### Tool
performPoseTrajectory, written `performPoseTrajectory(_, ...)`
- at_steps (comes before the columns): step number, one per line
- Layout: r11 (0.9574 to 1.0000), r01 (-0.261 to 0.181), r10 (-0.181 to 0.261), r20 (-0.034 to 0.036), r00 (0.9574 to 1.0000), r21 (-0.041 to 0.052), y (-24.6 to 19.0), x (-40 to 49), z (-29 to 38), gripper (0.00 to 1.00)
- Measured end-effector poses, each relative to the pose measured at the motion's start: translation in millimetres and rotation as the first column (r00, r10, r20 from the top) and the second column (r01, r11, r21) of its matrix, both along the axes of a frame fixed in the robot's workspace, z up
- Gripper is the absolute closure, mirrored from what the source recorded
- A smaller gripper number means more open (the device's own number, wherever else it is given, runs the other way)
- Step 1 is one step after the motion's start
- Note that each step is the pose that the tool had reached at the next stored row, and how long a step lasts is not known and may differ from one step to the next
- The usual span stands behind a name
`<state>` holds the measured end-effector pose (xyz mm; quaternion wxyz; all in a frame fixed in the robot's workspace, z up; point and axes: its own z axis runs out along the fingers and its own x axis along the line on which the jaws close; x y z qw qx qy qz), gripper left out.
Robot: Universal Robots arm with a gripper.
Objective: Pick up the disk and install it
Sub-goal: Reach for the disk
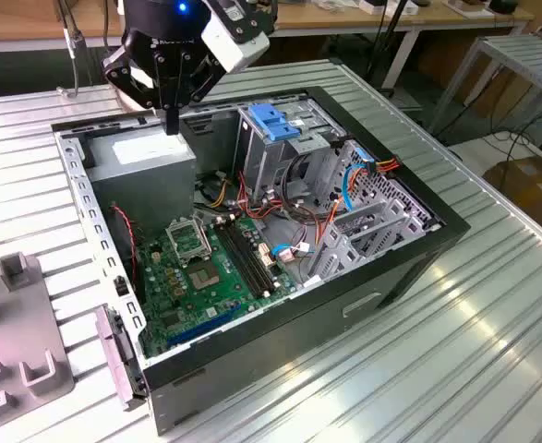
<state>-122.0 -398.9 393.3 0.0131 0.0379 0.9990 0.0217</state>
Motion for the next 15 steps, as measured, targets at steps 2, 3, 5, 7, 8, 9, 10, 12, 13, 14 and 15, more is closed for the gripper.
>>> performPoseTrajectory(2, 1.0, 0.0, 0.0, 0.0, 1.0, 0.0, 0.0, 0.0, 0.0, 0.9)
performPoseTrajectory(3, 1.0, 0.0, 0.0, 0.0, 1.0, 0.0001, 0.0, -0.2, 0.0, 0.9)
performPoseTrajectory(5, 1.0, 0.0, 0.0, 0.0, 1.0, 0.0, 0.0, -2.7, 0.0, 0.9)
performPoseTrajectory(7, 1.0, 0.0, 0.0, 0.0, 1.0, 0.0, 0.0, -4.5, 0.0, 0.9)
performPoseTrajectory(8, 1.0, 0.0, 0.0, 0.0, 1.0, 0.0, 0.0, -5.5, 0.0, 0.9)
performPoseTrajectory(9, 1.0, 0.0, 0.0, 0.0001, 1.0, 0.0001, 0.0, -6.6, 0.0, 0.9)
performPoseTrajectory(10, 1.0, 0.0, 0.0, 0.0, 1.0, 0.0, 0.0, -8.5, 0.0, 0.9)
performPoseTrajectory(12, 1.0, 0.0, 0.0, 0.0, 1.0, 0.0, 0.0, -11.0, 0.0, 0.9)
performPoseTrajectory(13, 1.0, 0.0, 0.0, 0.0, 1.0, 0.0, 0.0, -12.1, 0.0, 0.9)
performPoseTrajectory(14, 1.0, 0.0, 0.0, 0.0, 1.0, 0.0, 0.0, -13.4, 0.0, 0.9)
performPoseTrajectory(15, 1.0, 0.0, 0.0, 0.0001, 1.0, 0.0001, 0.0, -15.3, 0.0, 0.9)
